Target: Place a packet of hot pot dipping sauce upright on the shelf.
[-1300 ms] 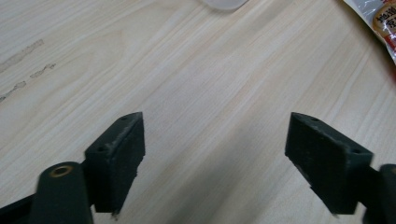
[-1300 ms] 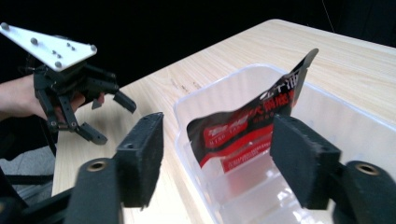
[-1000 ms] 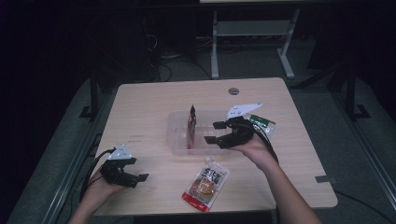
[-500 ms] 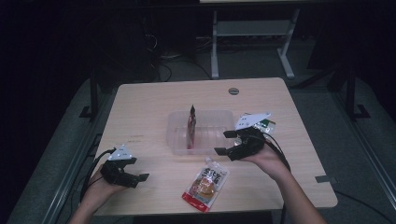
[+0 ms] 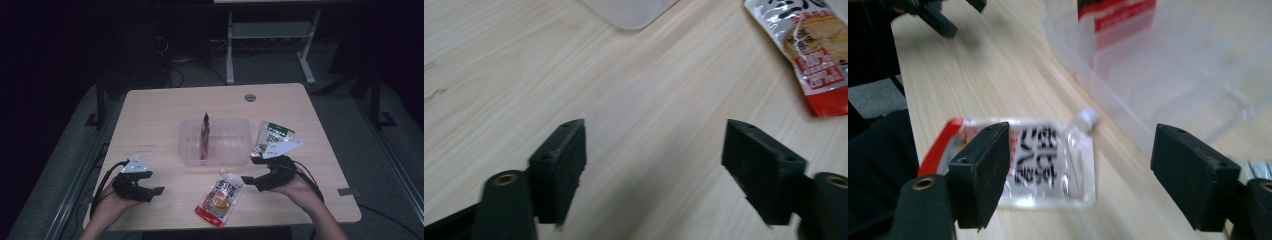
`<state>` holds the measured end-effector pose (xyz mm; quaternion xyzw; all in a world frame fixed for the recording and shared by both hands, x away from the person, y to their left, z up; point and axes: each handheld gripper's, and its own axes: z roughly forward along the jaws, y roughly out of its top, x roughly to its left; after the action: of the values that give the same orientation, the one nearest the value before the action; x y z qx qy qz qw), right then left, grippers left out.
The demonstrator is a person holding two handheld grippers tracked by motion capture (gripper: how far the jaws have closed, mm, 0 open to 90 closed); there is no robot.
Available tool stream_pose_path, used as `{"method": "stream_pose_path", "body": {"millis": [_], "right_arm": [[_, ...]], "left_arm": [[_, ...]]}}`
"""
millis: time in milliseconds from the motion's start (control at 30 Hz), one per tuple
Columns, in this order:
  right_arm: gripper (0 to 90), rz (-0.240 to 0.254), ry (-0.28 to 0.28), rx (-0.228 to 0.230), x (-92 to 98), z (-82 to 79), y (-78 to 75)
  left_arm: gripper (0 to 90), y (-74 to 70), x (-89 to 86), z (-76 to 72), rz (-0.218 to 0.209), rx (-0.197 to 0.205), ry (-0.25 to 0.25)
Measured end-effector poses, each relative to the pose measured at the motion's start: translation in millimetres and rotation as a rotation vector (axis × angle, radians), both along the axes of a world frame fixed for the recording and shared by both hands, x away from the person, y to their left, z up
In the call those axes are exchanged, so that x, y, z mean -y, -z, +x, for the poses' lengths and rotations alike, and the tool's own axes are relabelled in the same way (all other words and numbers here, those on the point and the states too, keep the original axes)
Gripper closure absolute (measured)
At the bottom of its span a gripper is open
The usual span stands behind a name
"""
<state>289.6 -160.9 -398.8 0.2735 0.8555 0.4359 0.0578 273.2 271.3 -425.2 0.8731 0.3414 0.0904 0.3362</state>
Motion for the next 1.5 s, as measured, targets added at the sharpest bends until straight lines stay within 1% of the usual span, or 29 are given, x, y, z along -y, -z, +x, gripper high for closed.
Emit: {"method": "stream_pose_path", "body": {"millis": [33,100,167,233,300,333,433,533,567,600,767,867,900,1000,1033,1067,1100,1133,1267,1367,1433,1467,1500], "right_arm": [[22.6,-0.002,0.007,-0.003,2.8,-2.2,1.8],[22.5,-0.002,0.022,-0.009,8.4,-5.8,5.1],[22.0,-0.009,0.039,-0.013,13.5,-9.3,8.0],[21.5,-0.008,0.053,-0.014,18.6,-12.4,11.3],[21.3,-0.011,0.07,-0.02,23.9,-15.6,14.5],[21.1,-0.011,0.077,-0.028,26.6,-17.4,16.2],[20.3,-0.019,0.101,-0.033,34.6,-21.7,23.3],[19.4,-0.025,0.113,-0.052,39.5,-26.0,30.4],[19.2,-0.033,0.108,-0.052,40.8,-26.6,32.4],[18.7,-0.037,0.106,-0.049,40.9,-26.3,33.7],[18.5,-0.032,0.116,-0.043,37.9,-23.1,36.9],[18.3,-0.036,0.116,-0.045,36.9,-22.4,38.3],[18.3,-0.035,0.119,-0.044,36.8,-22.2,38.4],[18.3,-0.027,0.127,-0.045,37.3,-21.7,38.5],[18.3,-0.027,0.128,-0.044,37.5,-21.2,38.9],[18.3,-0.028,0.127,-0.043,37.6,-20.8,39.3],[18.3,-0.029,0.124,-0.042,37.9,-20.2,40.0],[18.3,-0.029,0.126,-0.048,37.7,-20.0,40.1],[18.3,-0.03,0.126,-0.049,37.2,-18.7,41.8],[18.3,-0.03,0.126,-0.047,37.1,-18.4,42.1],[18.3,-0.028,0.128,-0.051,37.2,-18.7,41.9],[18.3,-0.028,0.128,-0.052,37.3,-18.7,42.0],[18.3,-0.03,0.128,-0.052,37.6,-18.6,42.1]], "left_arm": [[31.3,-0.3,2.6,-0.8,-0.003,-0.003,-0.001],[35.2,-2.2,7.2,-1.9,-0.006,-0.009,0.012],[42.2,-4.0,11.9,-3.5,-0.018,-0.012,0.026],[48.5,-5.1,17.0,-4.8,-0.035,-0.024,0.043],[56.3,-5.7,23.2,-6.3,-0.048,-0.036,0.057],[60.3,-5.9,26.7,-6.9,-0.052,-0.036,0.067],[73.3,-7.8,37.9,-9.1,-0.064,-0.053,0.102],[84.8,-9.6,50.7,-11.9,-0.073,-0.064,0.136],[88.2,-9.6,55.5,-12.8,-0.08,-0.063,0.146],[89.7,-10.3,60.3,-13.8,-0.078,-0.068,0.156],[89.8,-10.7,86.1,-17.9,-0.097,-0.089,0.223],[89.9,-9.6,102.0,-21.1,-0.104,-0.095,0.259],[89.9,-9.0,107.3,-22.4,-0.102,-0.092,0.272],[89.9,-6.6,121.3,-24.5,-0.102,-0.102,0.301],[89.9,-5.3,126.1,-25.0,-0.108,-0.106,0.306],[89.9,-4.7,130.5,-25.5,-0.096,-0.106,0.321],[89.9,-3.4,135.1,-25.7,-0.109,-0.113,0.324],[89.9,-2.0,140.1,-26.2,-0.106,-0.111,0.334],[89.9,6.0,162.4,-27.1,-0.107,-0.118,0.364],[89.9,15.4,176.9,-28.1,-0.085,-0.127,0.385],[89.9,21.0,184.1,-29.0,-0.053,-0.124,0.388],[89.9,23.6,185.9,-29.0,-0.032,-0.119,0.392],[89.9,25.6,185.9,-29.1,-0.021,-0.12,0.395]]}}
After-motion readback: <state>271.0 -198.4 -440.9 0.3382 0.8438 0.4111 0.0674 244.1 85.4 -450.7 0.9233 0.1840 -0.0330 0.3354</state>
